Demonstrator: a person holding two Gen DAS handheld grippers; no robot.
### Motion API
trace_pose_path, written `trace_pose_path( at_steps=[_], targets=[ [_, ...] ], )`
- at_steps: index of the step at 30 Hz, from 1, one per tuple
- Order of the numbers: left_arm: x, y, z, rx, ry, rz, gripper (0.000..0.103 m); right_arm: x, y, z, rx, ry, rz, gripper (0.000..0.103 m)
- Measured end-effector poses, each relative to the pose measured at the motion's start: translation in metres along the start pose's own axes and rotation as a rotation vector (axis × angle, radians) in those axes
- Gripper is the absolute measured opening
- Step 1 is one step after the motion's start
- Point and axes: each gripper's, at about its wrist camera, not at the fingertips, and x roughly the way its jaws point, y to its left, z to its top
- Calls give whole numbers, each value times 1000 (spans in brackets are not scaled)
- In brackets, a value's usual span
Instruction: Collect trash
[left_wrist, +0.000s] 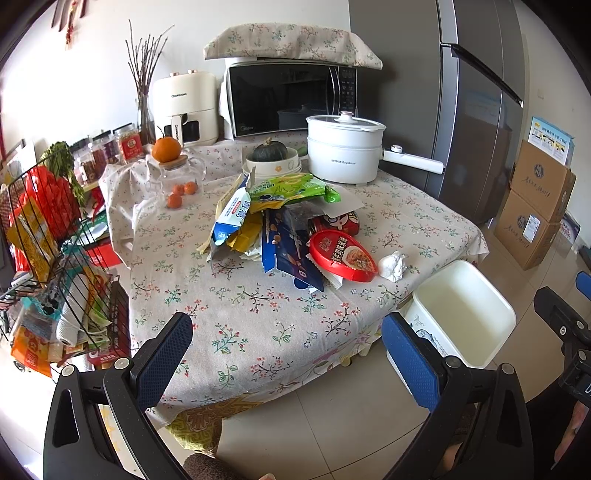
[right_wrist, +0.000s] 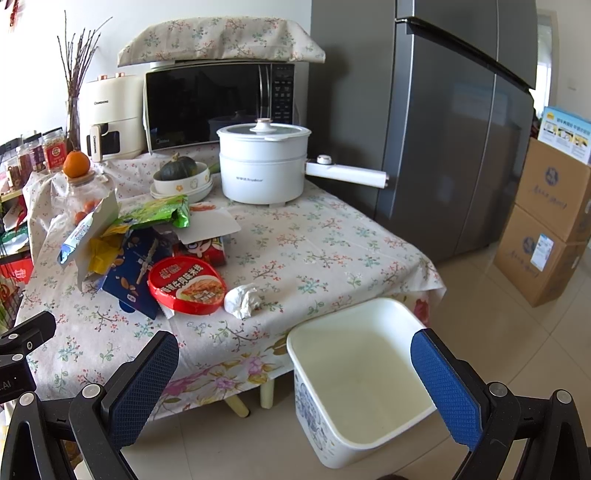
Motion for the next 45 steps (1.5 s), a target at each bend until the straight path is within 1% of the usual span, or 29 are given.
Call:
trace_pose_path(
  at_steps=[29, 36, 41, 45],
  targets=[
    [0, 0, 0, -2, -2, -1, 103, -2, 4, 0, -4, -1, -7, 103],
    [-1, 1, 3, -16, -2, -4, 103, -4, 2, 5, -13, -13, -22, 103],
    [0, 3, 7, -31, 6, -22, 103, -4, 0, 10, -11, -20, -24, 103],
    [1, 6, 11, -35, 9, -45, 103, -1, 1, 17, -27, -24, -4, 103]
  ],
)
